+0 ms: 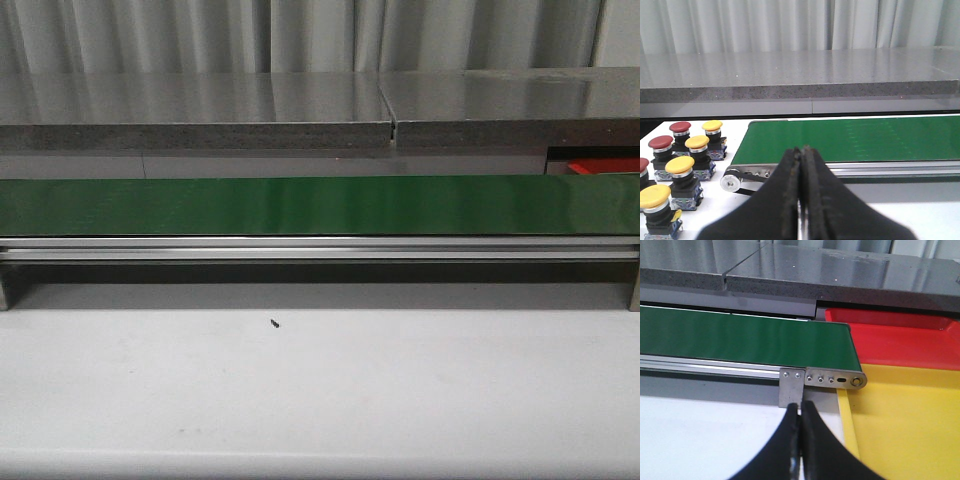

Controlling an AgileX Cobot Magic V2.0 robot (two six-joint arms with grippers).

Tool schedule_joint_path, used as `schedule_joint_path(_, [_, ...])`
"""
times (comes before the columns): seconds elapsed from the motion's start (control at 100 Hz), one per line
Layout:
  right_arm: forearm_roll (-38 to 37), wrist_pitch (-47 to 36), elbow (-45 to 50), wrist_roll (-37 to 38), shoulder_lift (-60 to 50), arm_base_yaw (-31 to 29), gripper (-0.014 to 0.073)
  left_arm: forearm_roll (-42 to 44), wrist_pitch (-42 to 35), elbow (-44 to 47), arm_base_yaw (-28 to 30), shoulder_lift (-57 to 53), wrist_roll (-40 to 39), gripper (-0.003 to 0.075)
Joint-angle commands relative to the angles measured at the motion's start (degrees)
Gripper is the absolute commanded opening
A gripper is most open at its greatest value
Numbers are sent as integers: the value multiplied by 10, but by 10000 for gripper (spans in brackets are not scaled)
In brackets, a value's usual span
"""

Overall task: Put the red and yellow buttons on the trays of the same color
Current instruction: 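Move the left gripper down over a yellow-capped button on the table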

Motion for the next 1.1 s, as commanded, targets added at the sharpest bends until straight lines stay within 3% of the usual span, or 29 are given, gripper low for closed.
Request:
schedule_joint_path(0.0, [-5,-45,0,0,-10,2,-68,-1,-51,5,1,-19,-3,-19])
schedule_joint_path(0.49, [-5,-45,0,0,-10,2,-68,-1,-42,-1,1,-19,-3,-19])
schedule_joint_path(0.65, [-5,-45,0,0,-10,2,-68,-14,34,-52,1,-6,-3,-19])
schedule_joint_path(0.85, [-5,-45,0,0,-10,2,-68,-56,50,-137,1,60,-3,-19])
schedule_joint_path(0.96, [-5,-45,0,0,-10,2,-68,-56,103,-195,1,114,-3,-19])
schedule_joint_path(1.09, [-5,-45,0,0,-10,2,-68,-66,242,-285,1,196,-3,-19])
